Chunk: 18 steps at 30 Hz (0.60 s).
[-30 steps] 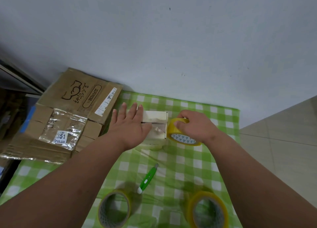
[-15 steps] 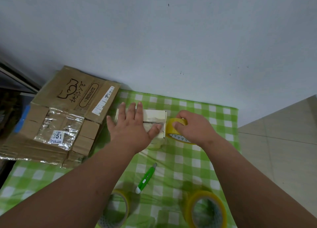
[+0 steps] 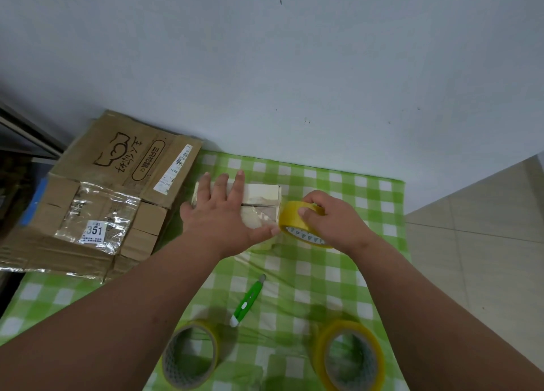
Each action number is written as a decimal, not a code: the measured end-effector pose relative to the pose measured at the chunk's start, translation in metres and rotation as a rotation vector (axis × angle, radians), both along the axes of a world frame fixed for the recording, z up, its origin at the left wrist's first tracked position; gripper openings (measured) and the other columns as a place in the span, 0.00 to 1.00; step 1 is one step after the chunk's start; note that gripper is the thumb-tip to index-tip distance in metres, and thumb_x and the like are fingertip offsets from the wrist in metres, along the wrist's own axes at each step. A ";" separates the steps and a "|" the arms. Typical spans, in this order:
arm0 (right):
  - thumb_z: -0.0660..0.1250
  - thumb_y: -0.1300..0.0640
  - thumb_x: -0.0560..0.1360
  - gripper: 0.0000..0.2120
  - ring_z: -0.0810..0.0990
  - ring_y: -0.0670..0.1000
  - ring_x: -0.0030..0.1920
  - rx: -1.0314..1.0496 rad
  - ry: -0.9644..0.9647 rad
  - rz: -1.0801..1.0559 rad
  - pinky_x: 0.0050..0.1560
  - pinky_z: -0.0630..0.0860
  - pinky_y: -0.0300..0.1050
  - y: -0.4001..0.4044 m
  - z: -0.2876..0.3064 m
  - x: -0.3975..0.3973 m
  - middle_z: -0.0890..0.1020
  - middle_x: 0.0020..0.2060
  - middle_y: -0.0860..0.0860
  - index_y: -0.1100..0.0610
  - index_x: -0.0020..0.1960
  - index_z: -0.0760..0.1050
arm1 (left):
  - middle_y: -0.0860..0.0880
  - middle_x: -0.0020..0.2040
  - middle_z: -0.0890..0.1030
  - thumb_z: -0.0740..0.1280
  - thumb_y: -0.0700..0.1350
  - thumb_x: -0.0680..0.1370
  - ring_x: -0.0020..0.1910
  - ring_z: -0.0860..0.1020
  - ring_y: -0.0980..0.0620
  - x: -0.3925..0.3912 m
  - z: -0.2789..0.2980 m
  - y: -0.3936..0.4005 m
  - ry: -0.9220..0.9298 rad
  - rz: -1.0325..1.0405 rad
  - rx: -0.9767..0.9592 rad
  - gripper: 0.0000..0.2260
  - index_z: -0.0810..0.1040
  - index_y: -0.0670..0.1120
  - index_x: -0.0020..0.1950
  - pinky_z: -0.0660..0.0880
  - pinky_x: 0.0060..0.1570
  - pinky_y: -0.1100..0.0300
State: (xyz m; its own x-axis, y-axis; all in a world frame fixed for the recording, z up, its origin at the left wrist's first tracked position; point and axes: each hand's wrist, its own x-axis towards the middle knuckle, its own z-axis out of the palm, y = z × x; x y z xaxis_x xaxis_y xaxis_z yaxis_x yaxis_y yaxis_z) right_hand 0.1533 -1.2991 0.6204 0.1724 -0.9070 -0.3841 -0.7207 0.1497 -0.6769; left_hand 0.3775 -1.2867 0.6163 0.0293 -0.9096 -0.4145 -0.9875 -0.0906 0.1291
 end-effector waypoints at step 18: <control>0.69 0.54 0.76 0.02 0.77 0.51 0.41 0.168 -0.331 -0.286 0.42 0.74 0.45 0.027 0.013 -0.012 0.79 0.40 0.51 0.50 0.49 0.79 | 0.58 0.75 0.59 0.79 0.54 0.64 0.76 0.51 0.52 0.029 0.025 -0.047 0.118 -0.560 -0.062 0.48 0.55 0.63 0.78 0.57 0.73 0.40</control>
State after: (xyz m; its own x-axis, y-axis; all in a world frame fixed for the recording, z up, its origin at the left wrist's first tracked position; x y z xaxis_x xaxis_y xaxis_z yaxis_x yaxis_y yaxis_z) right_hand 0.1417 -1.2720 0.6332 0.0626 -0.8659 -0.4963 -0.3836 0.4381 -0.8129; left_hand 0.4065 -1.3336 0.6418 -0.5069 -0.7957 -0.3314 -0.8614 0.4532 0.2294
